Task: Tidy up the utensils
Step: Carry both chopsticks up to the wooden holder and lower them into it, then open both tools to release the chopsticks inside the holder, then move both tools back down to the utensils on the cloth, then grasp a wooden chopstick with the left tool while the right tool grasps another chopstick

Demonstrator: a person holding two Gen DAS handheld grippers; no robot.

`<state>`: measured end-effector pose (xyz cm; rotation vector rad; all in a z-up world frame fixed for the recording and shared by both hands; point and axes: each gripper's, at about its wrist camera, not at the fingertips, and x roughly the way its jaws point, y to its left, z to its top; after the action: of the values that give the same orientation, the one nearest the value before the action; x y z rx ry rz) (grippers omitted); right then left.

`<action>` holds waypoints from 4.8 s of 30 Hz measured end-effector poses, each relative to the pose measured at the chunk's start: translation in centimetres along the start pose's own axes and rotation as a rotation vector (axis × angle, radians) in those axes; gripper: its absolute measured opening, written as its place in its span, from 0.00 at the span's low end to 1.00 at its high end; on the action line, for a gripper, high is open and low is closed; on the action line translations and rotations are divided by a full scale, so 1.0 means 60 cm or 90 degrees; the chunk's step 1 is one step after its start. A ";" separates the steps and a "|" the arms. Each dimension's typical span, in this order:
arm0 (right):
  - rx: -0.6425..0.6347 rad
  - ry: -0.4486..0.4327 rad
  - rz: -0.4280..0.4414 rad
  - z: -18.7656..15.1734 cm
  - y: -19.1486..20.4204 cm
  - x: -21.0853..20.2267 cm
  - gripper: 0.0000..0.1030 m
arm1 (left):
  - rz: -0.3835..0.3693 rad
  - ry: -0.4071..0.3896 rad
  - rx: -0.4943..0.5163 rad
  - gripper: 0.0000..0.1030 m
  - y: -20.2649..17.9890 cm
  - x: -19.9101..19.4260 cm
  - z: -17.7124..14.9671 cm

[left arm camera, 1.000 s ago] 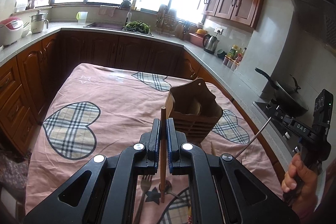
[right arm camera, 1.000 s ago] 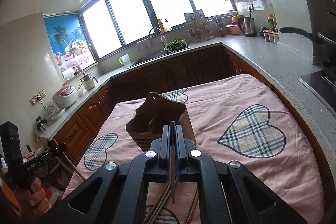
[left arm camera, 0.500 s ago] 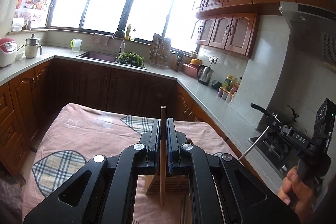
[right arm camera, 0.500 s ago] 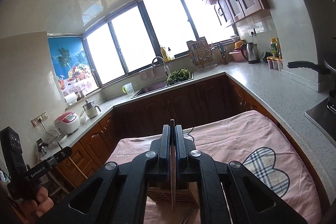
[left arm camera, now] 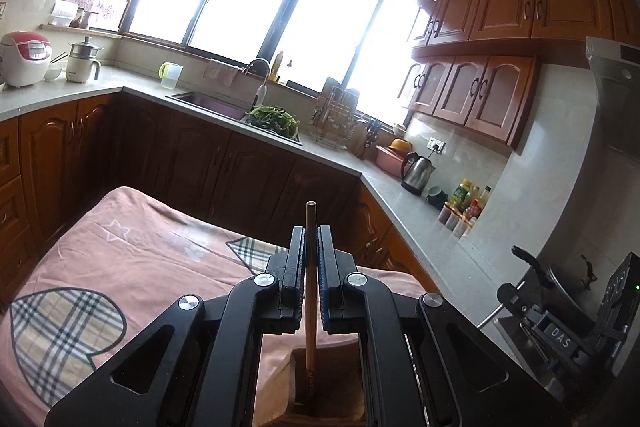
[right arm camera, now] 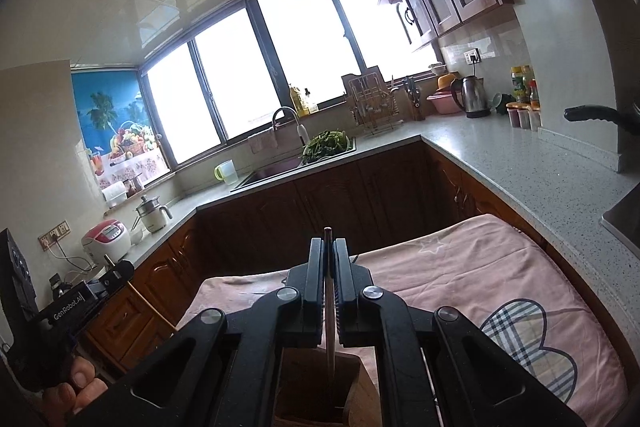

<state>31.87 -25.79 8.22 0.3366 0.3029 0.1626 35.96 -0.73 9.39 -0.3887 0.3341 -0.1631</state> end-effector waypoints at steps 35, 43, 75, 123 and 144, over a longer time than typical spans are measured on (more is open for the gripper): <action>0.080 0.061 0.005 -0.065 -0.057 0.032 0.72 | 0.007 0.113 0.042 0.70 -0.012 0.035 -0.081; 0.095 0.053 0.021 -0.072 -0.065 -0.042 0.84 | 0.034 0.137 0.016 0.81 0.025 -0.048 -0.088; 0.061 0.154 -0.003 -0.235 -0.044 -0.209 0.85 | 0.155 0.319 -0.018 0.81 0.208 -0.275 -0.282; -0.038 0.369 -0.134 -0.308 -0.112 0.065 0.06 | 0.122 0.446 0.049 0.04 0.193 -0.186 -0.353; 0.019 0.232 -0.007 -0.202 -0.057 -0.115 0.04 | 0.037 0.341 0.035 0.04 0.136 -0.257 -0.254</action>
<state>21.90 -26.77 -2.05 0.3342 0.6683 0.2086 17.04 4.87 -2.71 -0.2749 0.8659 -0.2176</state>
